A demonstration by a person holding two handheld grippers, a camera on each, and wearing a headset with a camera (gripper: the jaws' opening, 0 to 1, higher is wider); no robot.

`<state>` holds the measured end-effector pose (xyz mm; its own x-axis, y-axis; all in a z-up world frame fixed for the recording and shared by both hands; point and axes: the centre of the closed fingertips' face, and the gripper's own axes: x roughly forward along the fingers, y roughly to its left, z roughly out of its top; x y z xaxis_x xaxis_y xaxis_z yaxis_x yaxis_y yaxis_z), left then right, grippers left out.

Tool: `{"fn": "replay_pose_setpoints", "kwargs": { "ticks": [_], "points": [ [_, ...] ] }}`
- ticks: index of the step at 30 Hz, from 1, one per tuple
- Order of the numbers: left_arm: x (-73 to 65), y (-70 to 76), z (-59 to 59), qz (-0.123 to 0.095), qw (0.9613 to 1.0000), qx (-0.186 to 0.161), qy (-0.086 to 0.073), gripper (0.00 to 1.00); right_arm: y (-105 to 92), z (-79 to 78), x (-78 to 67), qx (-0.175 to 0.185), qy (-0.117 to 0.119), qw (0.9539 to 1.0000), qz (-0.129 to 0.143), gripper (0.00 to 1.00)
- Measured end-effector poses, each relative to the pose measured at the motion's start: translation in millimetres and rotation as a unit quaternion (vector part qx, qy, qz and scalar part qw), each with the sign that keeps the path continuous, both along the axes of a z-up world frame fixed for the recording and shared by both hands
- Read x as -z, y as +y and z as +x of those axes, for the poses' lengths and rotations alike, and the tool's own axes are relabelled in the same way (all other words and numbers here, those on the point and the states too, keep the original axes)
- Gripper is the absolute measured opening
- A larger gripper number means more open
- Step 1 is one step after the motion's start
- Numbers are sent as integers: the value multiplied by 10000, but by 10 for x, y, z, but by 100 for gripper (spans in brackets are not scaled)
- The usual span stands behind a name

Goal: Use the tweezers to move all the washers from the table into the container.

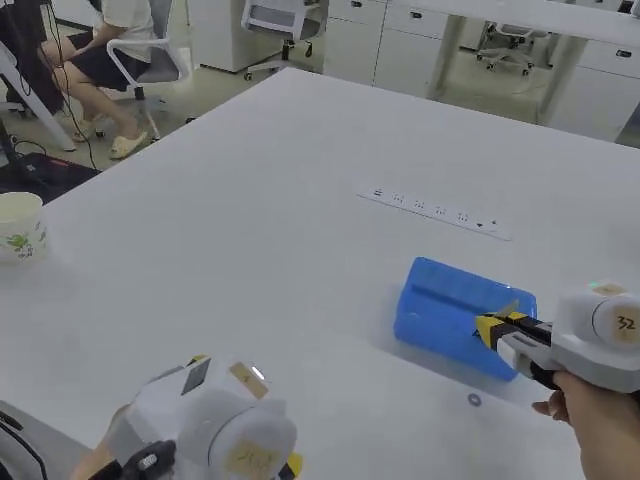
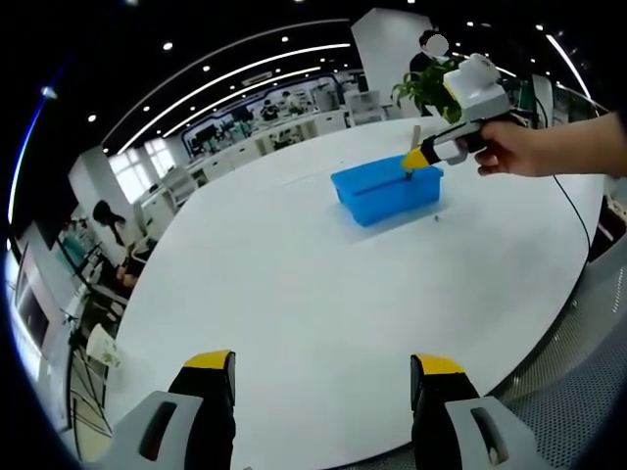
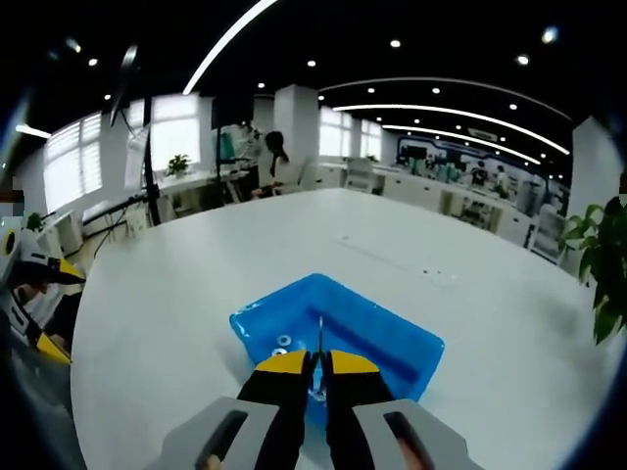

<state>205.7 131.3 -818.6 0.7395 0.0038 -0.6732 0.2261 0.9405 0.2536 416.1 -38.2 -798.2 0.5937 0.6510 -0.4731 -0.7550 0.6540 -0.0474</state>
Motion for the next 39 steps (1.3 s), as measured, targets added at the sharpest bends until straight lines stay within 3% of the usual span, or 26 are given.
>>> {"fn": "replay_pose_setpoints", "kwargs": {
  "ticks": [5, 11, 22, 27, 39],
  "points": [
    [-13, 4, 6, -20, 10000, -9, -31, 74, -30, -30, -113, 14, -30, 10000, 79, 2],
    [-24, 1, 8, -28, 10000, 6, -62, 74, -60, -188, -285, 30, -79, 9997, 226, 2],
    [-32, -17, 1, -30, 10000, 36, -69, 74, -165, -310, -383, 75, -147, 9993, 335, 2],
    [-33, -24, 0, -32, 10000, 52, -70, 74, -185, -395, -301, 51, -68, 9995, 307, 2],
    [-28, -12, 0, -19, 10000, 28, -52, 74, -261, -459, 74, 46, 340, 9993, 167, 3]
  ]
}}
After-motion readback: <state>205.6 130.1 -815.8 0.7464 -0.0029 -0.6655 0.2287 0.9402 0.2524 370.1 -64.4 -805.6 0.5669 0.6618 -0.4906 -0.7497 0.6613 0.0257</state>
